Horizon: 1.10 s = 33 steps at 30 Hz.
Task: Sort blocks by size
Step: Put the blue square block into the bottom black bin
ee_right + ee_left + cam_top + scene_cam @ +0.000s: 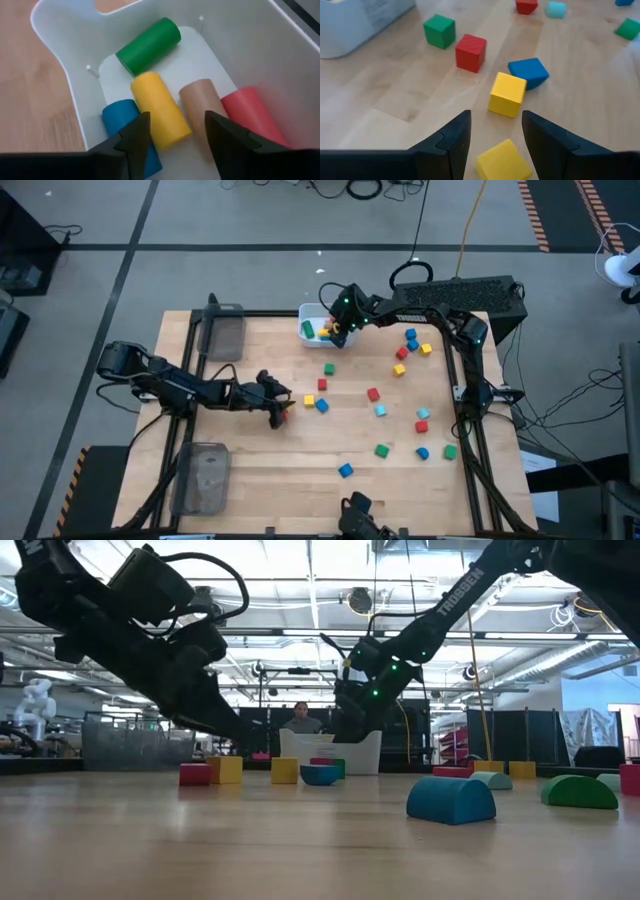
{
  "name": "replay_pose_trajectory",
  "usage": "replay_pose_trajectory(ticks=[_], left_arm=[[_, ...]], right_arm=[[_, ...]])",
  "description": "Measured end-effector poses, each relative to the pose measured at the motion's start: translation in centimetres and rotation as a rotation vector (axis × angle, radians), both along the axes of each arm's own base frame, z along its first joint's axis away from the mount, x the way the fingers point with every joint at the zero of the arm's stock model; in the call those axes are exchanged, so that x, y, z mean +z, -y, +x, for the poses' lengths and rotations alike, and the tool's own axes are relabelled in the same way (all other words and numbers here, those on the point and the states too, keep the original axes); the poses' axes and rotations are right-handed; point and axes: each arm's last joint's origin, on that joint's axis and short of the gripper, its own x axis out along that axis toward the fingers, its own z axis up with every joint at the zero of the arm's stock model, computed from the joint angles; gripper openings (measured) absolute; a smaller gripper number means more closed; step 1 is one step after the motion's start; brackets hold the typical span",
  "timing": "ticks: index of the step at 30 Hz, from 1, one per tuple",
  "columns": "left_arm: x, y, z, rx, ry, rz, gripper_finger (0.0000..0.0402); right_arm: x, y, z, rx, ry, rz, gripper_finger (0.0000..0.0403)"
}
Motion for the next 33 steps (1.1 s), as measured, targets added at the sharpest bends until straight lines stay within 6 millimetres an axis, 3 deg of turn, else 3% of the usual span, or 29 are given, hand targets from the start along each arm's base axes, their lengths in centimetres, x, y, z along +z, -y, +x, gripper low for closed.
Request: replay_pose_trajectory(ticks=[7, 15, 21, 33], left_arm=[[0.0, -0.2, 0.0, 0.01, -0.017, 0.086, 0.0177], [0.0, -0.8, 0.0, 0.004, -0.023, 0.093, 0.0177], [0.0, -1.0, 0.1, -0.054, -0.023, 0.05, 0.0177], [-0.1, -1.1, 0.1, -0.133, -0.05, 0.108, 0.0177]], right_arm=[[0.8, 0.0, 0.1, 0.019, 0.027, -0.037, 0.0192], [6.7, -2.6, -0.8, 0.04, 0.072, -0.079, 0.0179], [9.7, -5.0, -2.6, -0.1, -0.064, -0.122, 0.0179], [10.6, -6.9, -6.4, -0.348, -0.324, -0.011, 0.0178]])
